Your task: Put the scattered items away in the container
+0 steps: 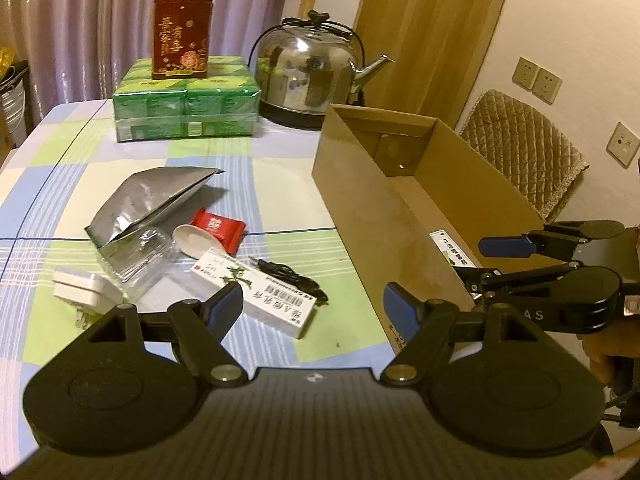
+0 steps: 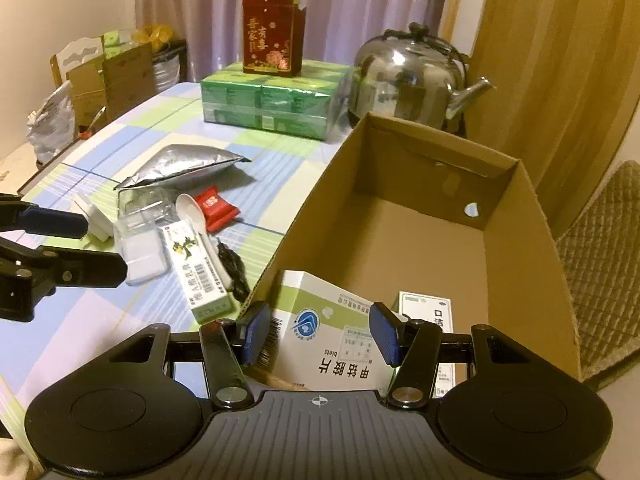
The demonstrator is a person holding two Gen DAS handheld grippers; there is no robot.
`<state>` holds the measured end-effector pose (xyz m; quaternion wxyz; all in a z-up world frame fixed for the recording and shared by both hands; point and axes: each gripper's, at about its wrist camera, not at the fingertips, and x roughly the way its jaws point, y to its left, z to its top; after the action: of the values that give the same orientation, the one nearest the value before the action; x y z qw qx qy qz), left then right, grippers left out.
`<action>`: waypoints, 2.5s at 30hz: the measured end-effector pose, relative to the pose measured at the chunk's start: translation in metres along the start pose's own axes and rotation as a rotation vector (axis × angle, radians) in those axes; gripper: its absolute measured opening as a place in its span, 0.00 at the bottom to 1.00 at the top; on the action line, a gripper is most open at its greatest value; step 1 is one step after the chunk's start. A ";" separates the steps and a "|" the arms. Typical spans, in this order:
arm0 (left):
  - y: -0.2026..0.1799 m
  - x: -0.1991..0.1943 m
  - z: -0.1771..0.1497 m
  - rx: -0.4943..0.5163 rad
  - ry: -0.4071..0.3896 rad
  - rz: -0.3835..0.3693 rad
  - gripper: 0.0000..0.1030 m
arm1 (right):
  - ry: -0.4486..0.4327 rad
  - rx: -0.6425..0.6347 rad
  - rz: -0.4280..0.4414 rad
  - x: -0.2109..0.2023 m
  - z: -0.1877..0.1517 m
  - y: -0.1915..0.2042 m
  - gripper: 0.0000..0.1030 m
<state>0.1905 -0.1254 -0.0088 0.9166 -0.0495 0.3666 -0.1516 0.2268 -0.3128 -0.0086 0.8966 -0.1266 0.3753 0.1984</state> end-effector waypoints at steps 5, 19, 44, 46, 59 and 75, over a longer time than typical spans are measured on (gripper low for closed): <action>0.010 -0.004 -0.001 -0.014 -0.001 0.017 0.72 | 0.035 0.029 -0.038 0.010 0.003 -0.008 0.52; 0.018 -0.013 -0.008 -0.027 0.007 0.035 0.73 | -0.039 0.107 -0.042 -0.028 0.001 -0.024 0.53; 0.109 -0.066 -0.058 0.032 0.061 0.191 0.89 | -0.076 -0.132 0.166 -0.032 0.002 0.106 0.78; 0.115 -0.062 -0.058 0.035 0.066 0.190 0.90 | -0.051 -0.173 0.166 -0.018 0.007 0.108 0.78; 0.136 -0.025 -0.054 0.079 0.076 0.138 0.93 | 0.091 -0.298 0.088 0.085 0.023 0.123 0.78; 0.149 -0.011 -0.049 0.005 0.062 0.069 0.94 | 0.153 -0.172 0.031 0.145 0.019 0.103 0.78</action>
<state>0.1852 0.0205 -0.0674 0.9097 -0.0300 0.3959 -0.1221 0.2850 -0.1768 -0.1084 0.8480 -0.2121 0.4260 0.2334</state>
